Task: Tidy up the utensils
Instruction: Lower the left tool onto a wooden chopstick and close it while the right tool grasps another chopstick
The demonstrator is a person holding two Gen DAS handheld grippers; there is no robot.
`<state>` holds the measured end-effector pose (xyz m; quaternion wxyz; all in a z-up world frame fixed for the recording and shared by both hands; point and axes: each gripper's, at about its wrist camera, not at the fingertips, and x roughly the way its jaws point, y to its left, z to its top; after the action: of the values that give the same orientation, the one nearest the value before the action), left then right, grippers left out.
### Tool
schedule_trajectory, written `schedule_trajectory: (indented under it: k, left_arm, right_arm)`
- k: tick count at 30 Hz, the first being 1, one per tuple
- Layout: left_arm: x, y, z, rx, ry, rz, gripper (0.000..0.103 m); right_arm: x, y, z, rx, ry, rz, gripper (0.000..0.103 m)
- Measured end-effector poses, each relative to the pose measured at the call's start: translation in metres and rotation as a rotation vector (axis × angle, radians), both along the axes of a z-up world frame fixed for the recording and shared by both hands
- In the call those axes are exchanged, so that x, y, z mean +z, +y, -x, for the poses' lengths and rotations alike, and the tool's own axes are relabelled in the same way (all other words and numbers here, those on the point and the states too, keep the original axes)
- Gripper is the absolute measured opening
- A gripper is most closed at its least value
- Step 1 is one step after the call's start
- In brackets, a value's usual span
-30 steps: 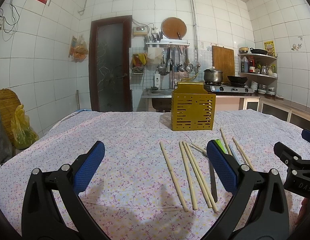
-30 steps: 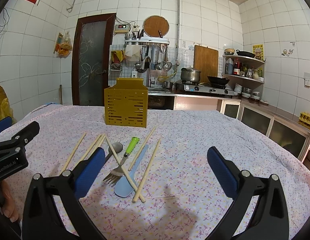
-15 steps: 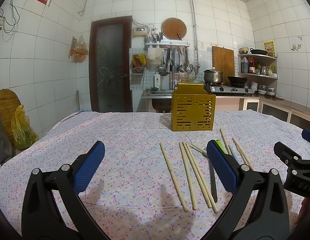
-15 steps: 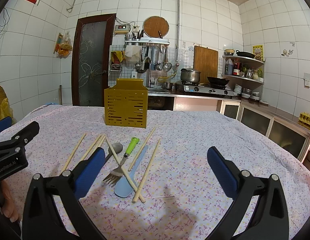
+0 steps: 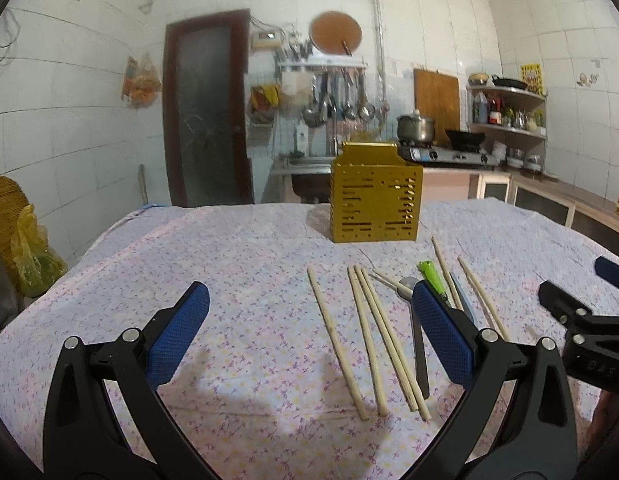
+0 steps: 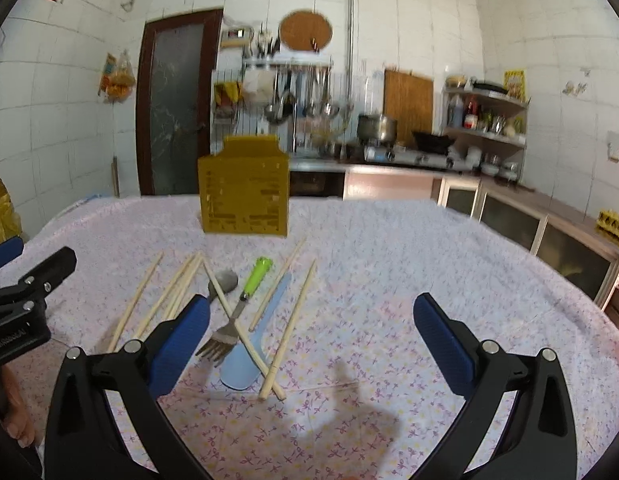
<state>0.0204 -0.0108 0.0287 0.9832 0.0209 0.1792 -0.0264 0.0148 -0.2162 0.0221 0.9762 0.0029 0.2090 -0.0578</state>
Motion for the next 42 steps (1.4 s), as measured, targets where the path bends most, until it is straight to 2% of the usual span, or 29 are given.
schedule_trajectory:
  k: [3,8,10,14,17,21,28,33,35,37,40,42]
  left_arm:
    - [0.009,-0.001,-0.019,0.007,0.033,-0.019,0.098]
    - [0.015,-0.001,-0.077,0.031,0.151,-0.039,0.098]
    - [0.009,0.000,-0.105,0.040,0.201,-0.046,0.098]
    - [-0.019,-0.002,-0.147,0.048,0.327,-0.044,0.098]
    - [-0.042,-0.003,-0.171,0.063,0.390,-0.068,0.098]
    - [-0.058,0.003,-0.192,0.071,0.446,-0.042,0.098]
    - [-0.086,0.006,-0.210,0.073,0.587,-0.012,0.098]
    - [-0.091,0.005,-0.214,0.066,0.591,-0.010,0.099]
    - [-0.091,0.004,-0.216,0.055,0.596,-0.018,0.099]
    - [-0.088,0.002,-0.220,0.043,0.609,-0.025,0.099]
    - [-0.085,0.005,-0.221,0.072,0.602,-0.011,0.098]
    - [-0.083,0.000,-0.217,0.069,0.582,-0.014,0.089]
  right_arm:
    - [0.004,-0.007,-0.025,-0.002,0.062,-0.017,0.099]
    - [0.003,-0.027,-0.094,-0.032,0.216,-0.032,0.099]
    - [-0.006,-0.033,-0.124,-0.046,0.276,-0.023,0.099]
    - [-0.027,-0.036,-0.156,-0.082,0.333,0.023,0.099]
    - [-0.042,-0.038,-0.172,-0.087,0.378,0.000,0.094]
    - [-0.056,-0.043,-0.184,-0.088,0.446,-0.053,0.079]
    - [-0.061,-0.046,-0.193,-0.091,0.469,-0.089,0.079]
    - [-0.062,-0.051,-0.195,-0.089,0.471,-0.096,0.079]
    - [-0.062,-0.054,-0.199,-0.086,0.469,-0.103,0.073]
    - [-0.059,-0.052,-0.201,-0.080,0.466,-0.104,0.056]
    - [-0.057,-0.049,-0.205,-0.069,0.468,-0.109,0.042]
    - [-0.056,-0.046,-0.207,-0.068,0.473,-0.118,0.036]
